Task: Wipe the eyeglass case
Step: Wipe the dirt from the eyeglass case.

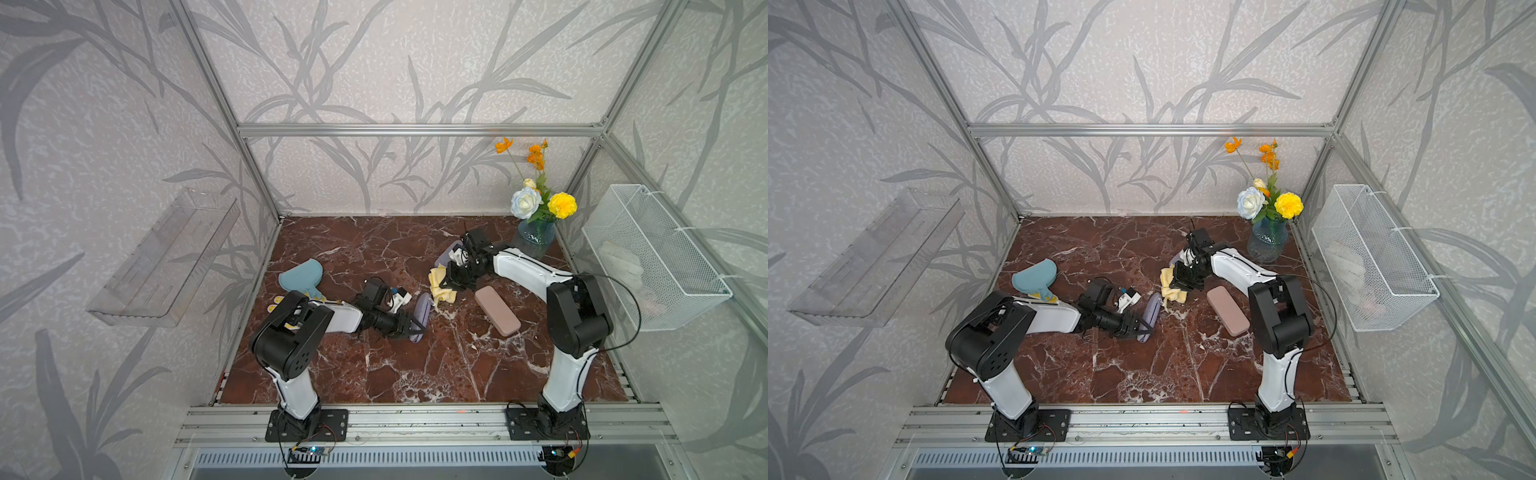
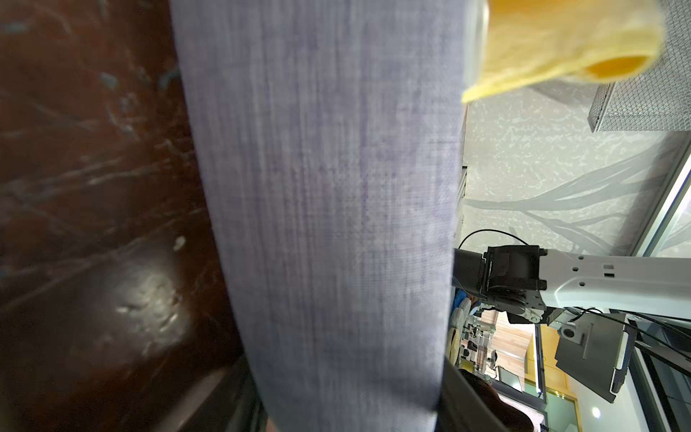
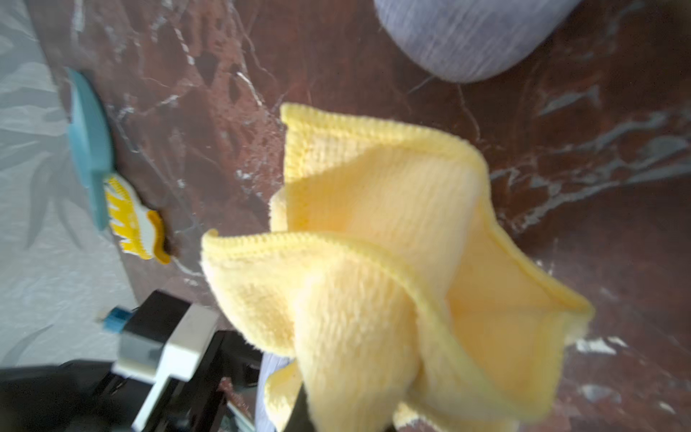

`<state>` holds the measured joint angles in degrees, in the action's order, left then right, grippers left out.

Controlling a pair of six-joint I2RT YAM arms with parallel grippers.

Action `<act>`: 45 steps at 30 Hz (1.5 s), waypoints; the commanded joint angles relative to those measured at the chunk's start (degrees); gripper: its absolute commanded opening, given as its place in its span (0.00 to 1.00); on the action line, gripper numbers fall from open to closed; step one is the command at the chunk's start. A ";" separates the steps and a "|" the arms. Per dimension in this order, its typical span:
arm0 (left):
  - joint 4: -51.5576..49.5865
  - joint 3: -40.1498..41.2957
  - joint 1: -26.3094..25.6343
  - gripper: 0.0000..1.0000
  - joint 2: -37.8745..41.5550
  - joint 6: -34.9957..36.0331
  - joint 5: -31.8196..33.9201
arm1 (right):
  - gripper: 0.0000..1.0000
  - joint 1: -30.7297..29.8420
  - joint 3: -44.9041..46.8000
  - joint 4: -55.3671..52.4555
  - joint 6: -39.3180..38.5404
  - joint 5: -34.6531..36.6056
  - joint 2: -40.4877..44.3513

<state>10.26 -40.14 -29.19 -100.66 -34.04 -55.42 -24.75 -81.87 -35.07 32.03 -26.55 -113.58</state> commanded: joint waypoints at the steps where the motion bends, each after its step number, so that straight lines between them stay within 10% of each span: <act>1: -3.33 0.31 -0.31 0.00 0.47 1.08 1.19 | 0.00 -5.21 -1.73 -4.22 -1.23 3.46 -2.81; 13: -0.37 0.42 -0.25 0.00 -0.46 0.30 0.97 | 0.00 -18.42 22.55 14.72 13.51 -22.21 13.51; 20: -1.28 0.97 -0.29 0.00 0.20 0.91 1.65 | 0.00 -8.33 21.39 7.72 10.01 -25.21 25.29; 28: 1.03 1.14 -1.10 0.00 2.16 0.36 0.36 | 0.00 -1.61 9.29 -10.70 -6.13 8.62 13.35; 34: 1.25 1.16 -2.60 0.00 3.02 0.46 -0.78 | 0.00 -3.87 1.44 -5.52 -3.79 13.32 2.35; 45: -0.77 0.80 -2.41 0.00 2.48 1.75 2.40 | 0.00 -10.43 17.66 8.45 3.38 -15.00 10.46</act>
<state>9.32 -39.24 -31.48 -99.26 -34.00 -54.57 -31.92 -68.51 -29.76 32.49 -28.77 -108.49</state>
